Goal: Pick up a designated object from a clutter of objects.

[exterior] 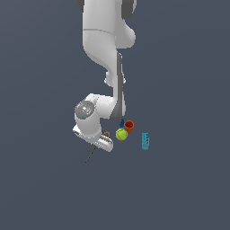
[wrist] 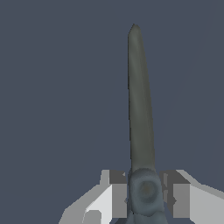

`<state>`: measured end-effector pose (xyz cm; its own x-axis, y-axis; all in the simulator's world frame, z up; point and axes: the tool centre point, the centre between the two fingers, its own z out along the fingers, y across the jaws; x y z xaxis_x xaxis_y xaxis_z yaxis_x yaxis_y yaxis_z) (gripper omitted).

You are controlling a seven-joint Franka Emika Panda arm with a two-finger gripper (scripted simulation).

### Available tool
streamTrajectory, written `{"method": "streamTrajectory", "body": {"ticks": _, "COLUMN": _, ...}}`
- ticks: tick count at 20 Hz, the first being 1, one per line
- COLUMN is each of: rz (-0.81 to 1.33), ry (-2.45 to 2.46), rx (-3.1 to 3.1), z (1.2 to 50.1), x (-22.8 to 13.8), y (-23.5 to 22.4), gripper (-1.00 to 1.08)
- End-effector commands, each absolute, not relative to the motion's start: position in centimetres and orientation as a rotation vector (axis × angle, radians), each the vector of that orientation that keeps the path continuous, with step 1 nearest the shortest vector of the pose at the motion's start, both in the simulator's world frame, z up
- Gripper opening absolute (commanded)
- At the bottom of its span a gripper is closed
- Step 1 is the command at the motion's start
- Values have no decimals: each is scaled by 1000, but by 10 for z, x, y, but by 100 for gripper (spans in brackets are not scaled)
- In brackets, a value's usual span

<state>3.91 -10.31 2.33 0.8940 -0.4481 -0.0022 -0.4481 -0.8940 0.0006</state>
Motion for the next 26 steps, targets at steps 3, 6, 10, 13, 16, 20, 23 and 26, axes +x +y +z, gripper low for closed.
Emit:
{"method": "streamTrajectory", "body": {"ticks": 3, "rz": -1, "ry": -724, "rx": 3058, "z": 45, "x": 37, "y": -100, "gripper": -100}}
{"method": "streamTrajectory", "body": {"ticks": 6, "rz": -1, "ry": -724, "rx": 3058, "z": 66, "x": 34, "y": -97, "gripper": -100}}
{"method": "streamTrajectory", "body": {"ticks": 10, "rz": -1, "ry": -724, "rx": 3058, "z": 102, "x": 29, "y": -92, "gripper": -100}}
{"method": "streamTrajectory", "body": {"ticks": 13, "rz": -1, "ry": -724, "rx": 3058, "z": 134, "x": 25, "y": -88, "gripper": -100}}
{"method": "streamTrajectory", "body": {"ticks": 16, "rz": -1, "ry": -725, "rx": 3057, "z": 168, "x": 21, "y": -84, "gripper": -100}}
{"method": "streamTrajectory", "body": {"ticks": 20, "rz": -1, "ry": -725, "rx": 3057, "z": 216, "x": 16, "y": -78, "gripper": -100}}
{"method": "streamTrajectory", "body": {"ticks": 23, "rz": 0, "ry": -725, "rx": 3056, "z": 251, "x": 12, "y": -73, "gripper": -100}}
{"method": "streamTrajectory", "body": {"ticks": 26, "rz": 0, "ry": -725, "rx": 3056, "z": 285, "x": 8, "y": -69, "gripper": -100}}
